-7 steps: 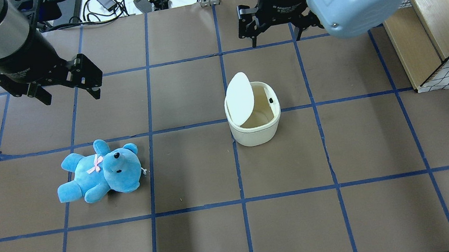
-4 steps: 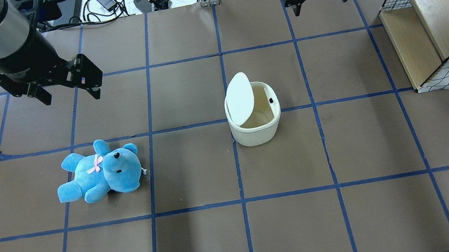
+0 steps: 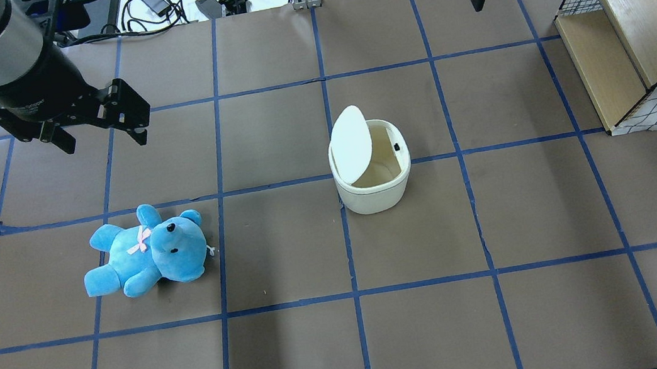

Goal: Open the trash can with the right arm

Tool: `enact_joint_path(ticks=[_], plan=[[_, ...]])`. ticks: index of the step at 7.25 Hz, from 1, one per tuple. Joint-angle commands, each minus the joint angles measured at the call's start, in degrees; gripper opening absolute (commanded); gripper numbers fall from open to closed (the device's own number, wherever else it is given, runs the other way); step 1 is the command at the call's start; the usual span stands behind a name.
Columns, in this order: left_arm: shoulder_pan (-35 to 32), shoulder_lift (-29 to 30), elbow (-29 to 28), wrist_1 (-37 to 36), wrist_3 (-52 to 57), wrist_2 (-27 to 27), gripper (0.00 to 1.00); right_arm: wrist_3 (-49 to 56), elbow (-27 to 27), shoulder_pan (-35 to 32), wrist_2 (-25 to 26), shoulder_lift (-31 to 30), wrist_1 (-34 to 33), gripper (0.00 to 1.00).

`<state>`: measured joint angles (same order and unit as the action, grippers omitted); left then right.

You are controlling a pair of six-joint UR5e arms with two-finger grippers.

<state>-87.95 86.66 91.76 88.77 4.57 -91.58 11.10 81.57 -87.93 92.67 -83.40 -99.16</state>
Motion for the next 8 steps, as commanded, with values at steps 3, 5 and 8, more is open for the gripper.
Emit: enact_joint_path(ticks=[3,5,8], plan=[[0.1,0.0,0.0,0.0,0.0,0.0,1.0,0.8,0.0,1.0,-1.1,0.0,2.1,0.99],[0.1,0.0,0.0,0.0,0.0,0.0,1.0,0.7,0.0,2.4,-2.9,-0.2,2.5,1.0],[0.1,0.0,0.0,0.0,0.0,0.0,1.0,-1.7,-0.4,1.9,-2.9,-2.5,7.7,1.0]])
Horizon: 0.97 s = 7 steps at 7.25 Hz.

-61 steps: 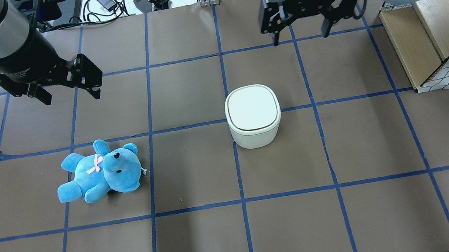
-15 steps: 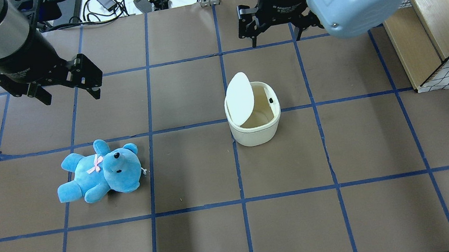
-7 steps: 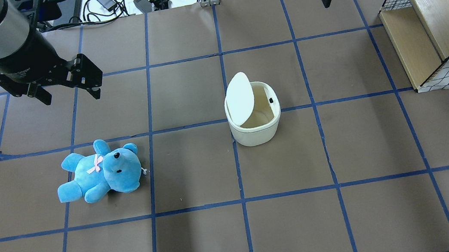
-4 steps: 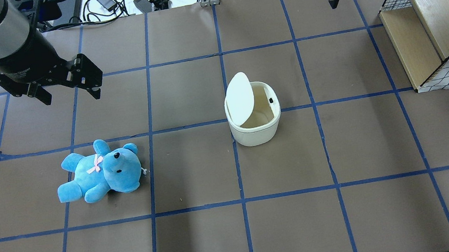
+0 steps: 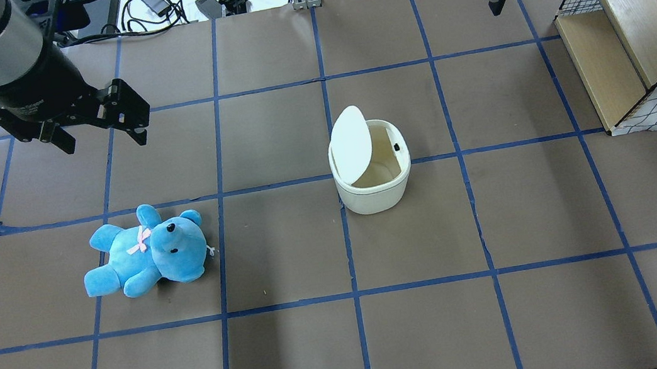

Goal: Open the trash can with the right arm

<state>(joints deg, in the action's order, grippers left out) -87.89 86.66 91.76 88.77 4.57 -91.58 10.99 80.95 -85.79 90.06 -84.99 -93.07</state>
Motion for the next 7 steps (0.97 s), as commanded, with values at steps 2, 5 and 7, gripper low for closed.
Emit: enact_joint_path(ticks=[2,5,7], plan=[[-0.1,0.0,0.0,0.0,0.0,0.0,1.0,-4.7,0.1,-0.8,-1.1,-1.2,1.9,1.0],[0.0,0.0,0.0,0.0,0.0,0.0,1.0,-10.3,0.3,-3.8,-1.6,-1.1,1.8,1.0],[0.0,0.0,0.0,0.0,0.0,0.0,1.0,-10.0,0.2,-3.9,-1.6,-1.1,1.7,1.0]])
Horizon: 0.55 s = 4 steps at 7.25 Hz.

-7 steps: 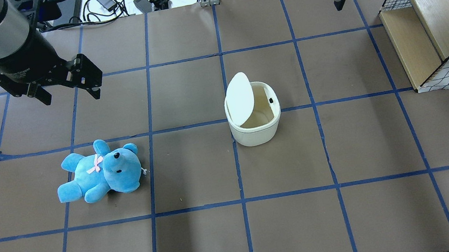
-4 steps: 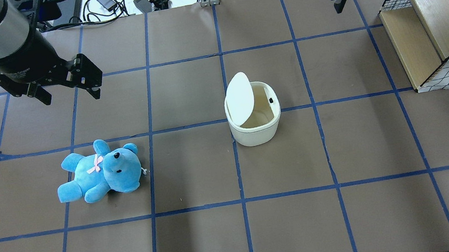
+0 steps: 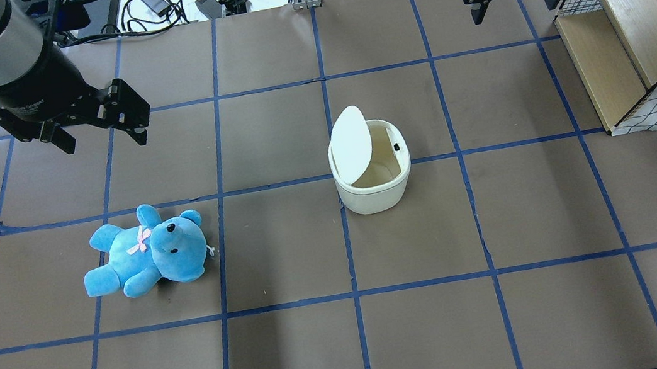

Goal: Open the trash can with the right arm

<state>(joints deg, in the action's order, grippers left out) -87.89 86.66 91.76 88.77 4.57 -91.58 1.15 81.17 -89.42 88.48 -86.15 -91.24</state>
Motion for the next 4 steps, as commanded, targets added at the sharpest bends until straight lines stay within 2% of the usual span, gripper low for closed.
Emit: enact_joint_path(ticks=[1,4], plan=[[0.0,0.0,0.0,0.0,0.0,0.0,1.0,-0.2,-0.1,-0.2,0.0,0.1,-0.1,1.0],[0.0,0.0,0.0,0.0,0.0,0.0,1.0,-0.1,-0.1,-0.1,0.4,0.0,-0.1,1.0]])
